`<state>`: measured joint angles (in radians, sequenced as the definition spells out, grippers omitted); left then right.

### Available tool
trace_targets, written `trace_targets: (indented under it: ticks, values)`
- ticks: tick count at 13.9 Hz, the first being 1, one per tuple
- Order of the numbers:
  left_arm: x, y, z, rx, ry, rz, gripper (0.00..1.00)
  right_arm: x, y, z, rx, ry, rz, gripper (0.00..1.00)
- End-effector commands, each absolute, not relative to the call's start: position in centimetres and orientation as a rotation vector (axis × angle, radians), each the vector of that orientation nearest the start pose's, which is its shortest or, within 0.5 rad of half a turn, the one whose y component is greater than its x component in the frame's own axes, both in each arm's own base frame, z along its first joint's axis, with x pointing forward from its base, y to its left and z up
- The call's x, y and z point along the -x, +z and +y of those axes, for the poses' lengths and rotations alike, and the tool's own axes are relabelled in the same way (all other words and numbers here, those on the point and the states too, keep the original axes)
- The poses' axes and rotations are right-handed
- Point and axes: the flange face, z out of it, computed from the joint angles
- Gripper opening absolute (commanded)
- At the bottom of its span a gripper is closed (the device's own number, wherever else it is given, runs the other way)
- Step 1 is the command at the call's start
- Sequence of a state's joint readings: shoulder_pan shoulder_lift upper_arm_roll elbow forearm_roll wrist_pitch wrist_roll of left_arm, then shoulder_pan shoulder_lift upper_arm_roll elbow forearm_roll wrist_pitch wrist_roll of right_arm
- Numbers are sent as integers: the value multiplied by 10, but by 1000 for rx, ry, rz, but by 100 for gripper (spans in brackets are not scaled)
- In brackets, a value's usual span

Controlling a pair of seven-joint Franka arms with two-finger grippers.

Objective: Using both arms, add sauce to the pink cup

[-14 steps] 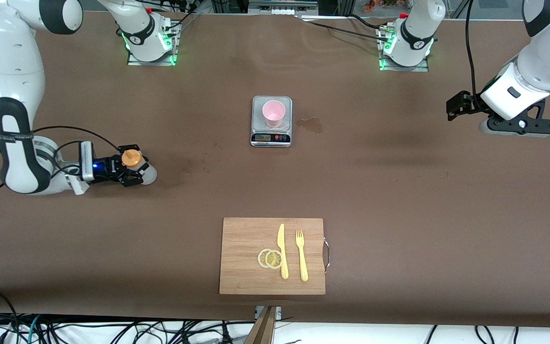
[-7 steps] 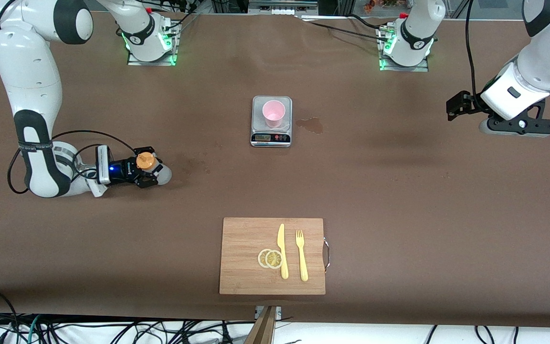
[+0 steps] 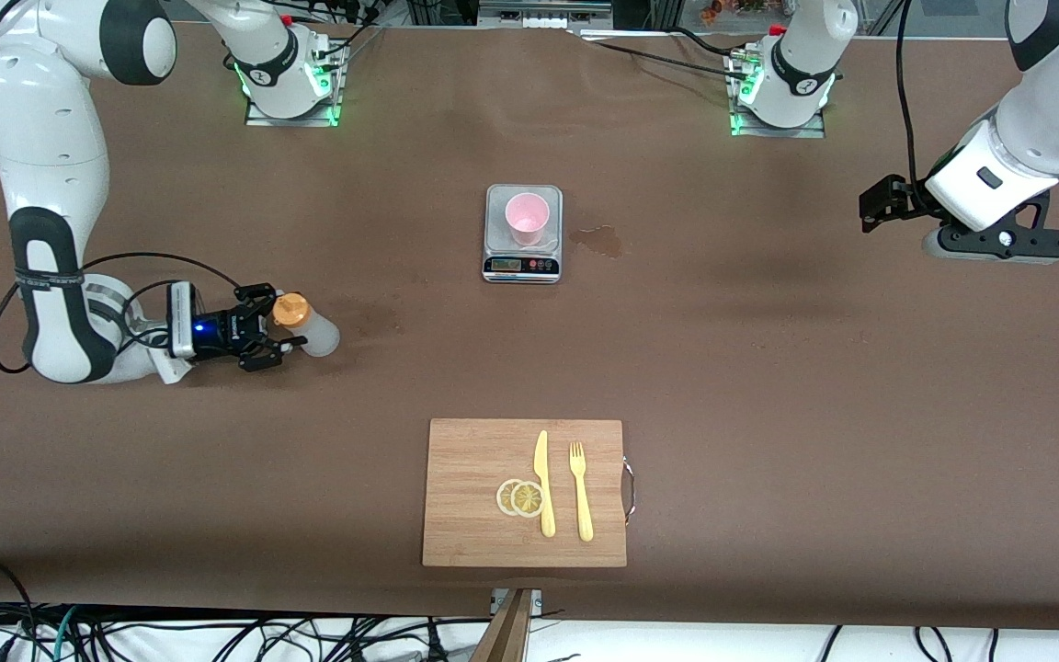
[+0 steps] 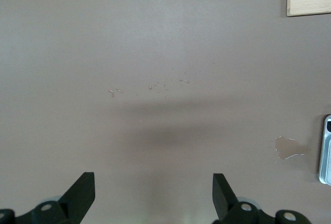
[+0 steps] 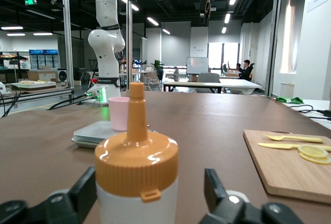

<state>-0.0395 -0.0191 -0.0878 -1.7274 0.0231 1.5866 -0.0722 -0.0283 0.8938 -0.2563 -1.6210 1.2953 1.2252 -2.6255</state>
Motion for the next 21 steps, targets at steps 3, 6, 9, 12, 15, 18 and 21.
trace_targets:
  ticks: [3,6,9,12,15,18,21]
  values:
    - [-537,565,-66,3113,194,115,100,-594,150,-68,1103,-962,-1429,100]
    - [-536,565,-66,3113,197,115,100,-589,185,-107,1136,-881,-1523,100]
    - [-536,565,-66,3113,197,115,100,-595,281,-130,1263,-760,-1700,100]
    - [-537,566,-66,3113,192,115,100,-589,364,-138,1543,-612,-1734,100]
    - [-536,565,-66,3113,197,115,100,-586,438,-111,1764,-466,-1739,100]
    - [-537,565,-66,3113,194,115,100,-574,504,-84,2018,-320,-1649,100]
    - [-536,565,-66,3113,197,115,100,-559,569,-58,2388,-198,-1526,100]
